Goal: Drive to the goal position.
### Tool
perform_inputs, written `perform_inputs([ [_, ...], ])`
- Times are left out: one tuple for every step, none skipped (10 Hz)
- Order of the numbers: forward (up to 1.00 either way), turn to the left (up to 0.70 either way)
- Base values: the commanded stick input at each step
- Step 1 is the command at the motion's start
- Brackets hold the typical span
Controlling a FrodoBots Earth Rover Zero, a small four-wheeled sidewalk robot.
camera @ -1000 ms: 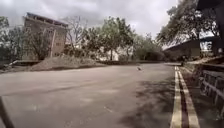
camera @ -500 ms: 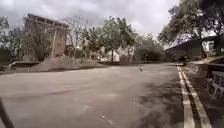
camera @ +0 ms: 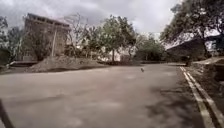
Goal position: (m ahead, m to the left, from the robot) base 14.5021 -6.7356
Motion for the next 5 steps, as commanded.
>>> perform_inputs([
  [0.7, -0.27],
  [0.7, -0.27],
  [0.7, -0.27],
  [0.7, -0.27],
  [0.7, -0.27],
])
